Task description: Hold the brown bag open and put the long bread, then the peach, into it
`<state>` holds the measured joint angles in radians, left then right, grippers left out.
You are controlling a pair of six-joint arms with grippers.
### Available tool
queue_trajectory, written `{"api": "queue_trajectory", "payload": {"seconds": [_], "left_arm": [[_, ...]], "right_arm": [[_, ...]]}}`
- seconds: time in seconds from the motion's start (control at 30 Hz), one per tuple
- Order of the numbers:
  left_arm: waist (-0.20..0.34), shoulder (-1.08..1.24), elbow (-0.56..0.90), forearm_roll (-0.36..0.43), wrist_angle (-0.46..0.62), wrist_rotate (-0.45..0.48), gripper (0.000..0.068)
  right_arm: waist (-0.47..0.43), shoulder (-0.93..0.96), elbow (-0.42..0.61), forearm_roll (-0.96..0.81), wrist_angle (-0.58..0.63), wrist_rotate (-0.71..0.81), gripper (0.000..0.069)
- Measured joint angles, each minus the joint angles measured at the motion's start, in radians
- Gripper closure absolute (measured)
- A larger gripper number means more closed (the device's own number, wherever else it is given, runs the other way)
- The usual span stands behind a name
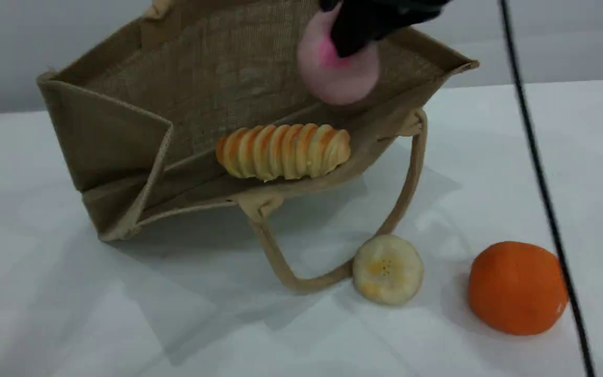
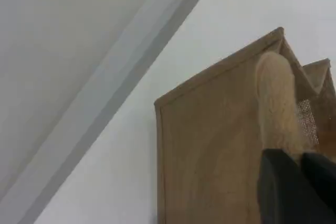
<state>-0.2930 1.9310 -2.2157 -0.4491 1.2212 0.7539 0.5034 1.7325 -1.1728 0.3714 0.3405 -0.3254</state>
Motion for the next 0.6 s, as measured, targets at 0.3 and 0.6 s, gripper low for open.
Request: {"api": "queue_trajectory", "payload": {"seconds": [0.3, 0.6], "left_arm": [[0.000, 0.000, 0.000, 0.000, 0.000, 0.000, 0.0609], [0.000, 0.000, 0.000, 0.000, 0.000, 0.000, 0.0609]], "right_arm": [[0.000, 0.202, -0.178, 0.001, 0.008, 0.000, 0.0657], [0.000, 0.223, -0.182, 0.001, -0.015, 0.001, 0.0508]]}}
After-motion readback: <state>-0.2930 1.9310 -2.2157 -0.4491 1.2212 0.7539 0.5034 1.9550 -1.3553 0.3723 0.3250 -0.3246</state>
